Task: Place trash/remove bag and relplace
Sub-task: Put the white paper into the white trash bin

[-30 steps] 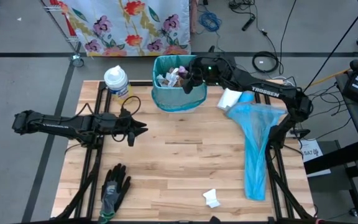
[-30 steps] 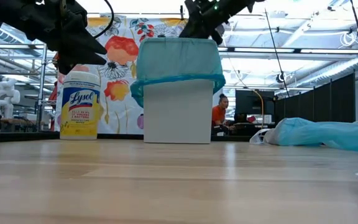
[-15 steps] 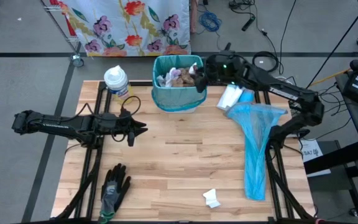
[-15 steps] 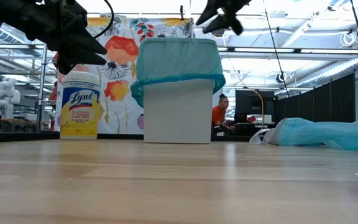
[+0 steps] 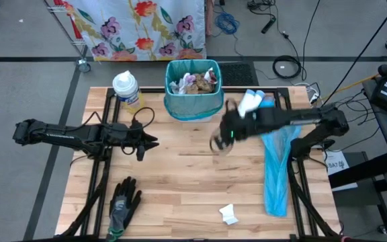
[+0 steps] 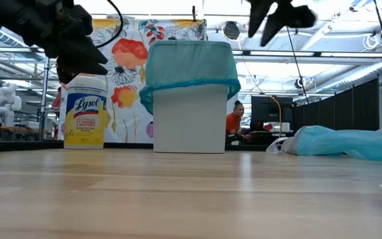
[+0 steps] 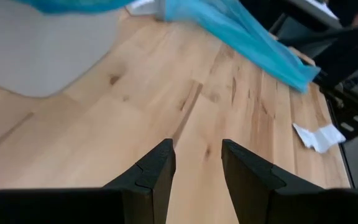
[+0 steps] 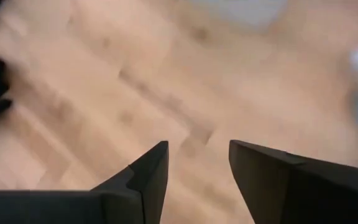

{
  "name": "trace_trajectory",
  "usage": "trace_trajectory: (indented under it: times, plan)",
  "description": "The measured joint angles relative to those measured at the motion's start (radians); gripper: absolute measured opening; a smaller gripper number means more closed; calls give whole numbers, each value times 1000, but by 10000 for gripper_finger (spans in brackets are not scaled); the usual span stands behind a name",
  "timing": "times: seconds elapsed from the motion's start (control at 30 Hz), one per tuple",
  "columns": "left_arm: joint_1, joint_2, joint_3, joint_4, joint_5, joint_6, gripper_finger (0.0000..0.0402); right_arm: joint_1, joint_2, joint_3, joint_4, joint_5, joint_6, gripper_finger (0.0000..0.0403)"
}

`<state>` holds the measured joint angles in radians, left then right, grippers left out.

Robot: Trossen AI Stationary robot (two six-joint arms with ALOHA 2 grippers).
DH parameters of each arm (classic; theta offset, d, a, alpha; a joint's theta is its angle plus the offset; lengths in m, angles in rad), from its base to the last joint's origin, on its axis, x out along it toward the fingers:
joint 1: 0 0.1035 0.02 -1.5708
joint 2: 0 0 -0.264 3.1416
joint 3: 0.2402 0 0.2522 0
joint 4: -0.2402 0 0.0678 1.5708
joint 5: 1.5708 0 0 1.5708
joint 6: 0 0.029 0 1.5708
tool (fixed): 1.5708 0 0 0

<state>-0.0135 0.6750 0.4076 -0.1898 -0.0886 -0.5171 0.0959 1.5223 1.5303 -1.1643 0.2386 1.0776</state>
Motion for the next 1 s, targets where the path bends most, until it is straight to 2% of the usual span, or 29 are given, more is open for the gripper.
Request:
trace_trajectory:
  times: [0.2, 0.27, 0.33, 0.57, 0.77, 1.0]
  plan:
    - [0, 0, 0, -21, 22, 0, 136, 254, 88, 0, -16, 42, 402, 160]
    - [0, 0, 0, -22, 23, 0, 136, 325, 128, 0, -14, 43, 489, 160]
    - [0, 0, 0, -22, 24, 0, 136, 386, 169, 0, 2, 27, 508, 160]
    - [0, 0, 0, -22, 25, 1, 136, 540, 300, 0, 52, -172, 260, 160]
    - [0, 0, 0, -22, 63, 1, 136, 592, 372, -1, 119, -330, 51, 160]
    - [0, 0, 0, -22, 119, 0, 136, 614, 409, 0, 288, -335, -201, 160]
